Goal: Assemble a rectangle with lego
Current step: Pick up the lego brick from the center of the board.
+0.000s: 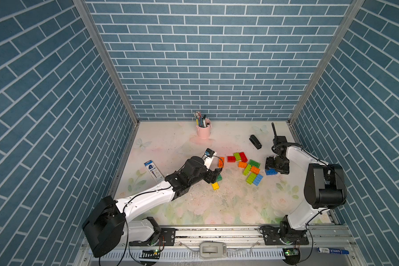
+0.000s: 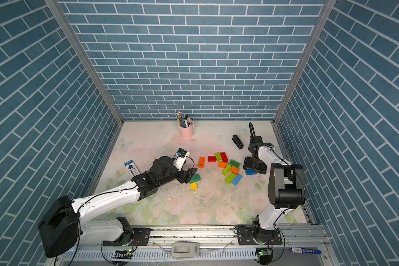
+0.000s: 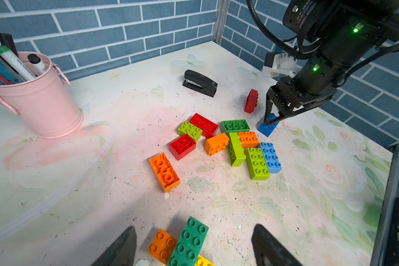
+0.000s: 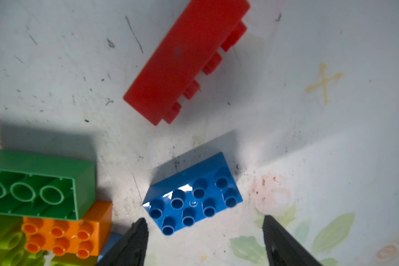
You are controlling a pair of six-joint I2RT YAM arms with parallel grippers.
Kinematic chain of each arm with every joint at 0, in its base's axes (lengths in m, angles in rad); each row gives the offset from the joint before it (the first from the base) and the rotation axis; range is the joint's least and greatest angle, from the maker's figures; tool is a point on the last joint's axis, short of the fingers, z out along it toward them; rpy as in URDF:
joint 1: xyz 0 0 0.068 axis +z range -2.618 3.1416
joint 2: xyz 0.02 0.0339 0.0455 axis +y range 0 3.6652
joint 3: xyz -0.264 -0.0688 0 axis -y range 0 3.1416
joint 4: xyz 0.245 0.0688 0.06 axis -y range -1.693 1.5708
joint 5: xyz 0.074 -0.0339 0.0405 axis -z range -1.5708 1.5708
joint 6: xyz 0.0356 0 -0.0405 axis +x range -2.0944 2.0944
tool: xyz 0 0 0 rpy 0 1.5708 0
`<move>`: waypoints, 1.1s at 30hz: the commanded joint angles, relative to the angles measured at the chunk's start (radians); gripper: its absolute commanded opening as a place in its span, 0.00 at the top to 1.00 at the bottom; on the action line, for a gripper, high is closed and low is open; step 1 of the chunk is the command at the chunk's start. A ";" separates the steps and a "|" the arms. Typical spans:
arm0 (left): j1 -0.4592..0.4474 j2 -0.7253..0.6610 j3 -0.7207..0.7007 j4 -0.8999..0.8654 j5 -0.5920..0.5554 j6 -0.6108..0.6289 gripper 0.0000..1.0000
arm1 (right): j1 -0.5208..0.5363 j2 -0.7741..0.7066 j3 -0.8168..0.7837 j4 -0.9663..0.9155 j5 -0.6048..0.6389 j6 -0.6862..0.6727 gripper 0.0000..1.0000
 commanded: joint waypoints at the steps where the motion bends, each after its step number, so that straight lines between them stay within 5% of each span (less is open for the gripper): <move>1: 0.008 -0.008 -0.013 -0.008 0.011 -0.004 0.20 | -0.004 0.040 0.023 -0.005 -0.019 -0.057 0.20; 20: 0.017 -0.006 -0.017 -0.002 0.019 -0.008 0.21 | 0.001 0.075 0.025 -0.021 -0.064 -0.065 0.34; 33: 0.020 -0.016 -0.038 -0.004 0.023 -0.015 0.21 | 0.010 0.119 0.065 -0.025 -0.006 -0.079 0.28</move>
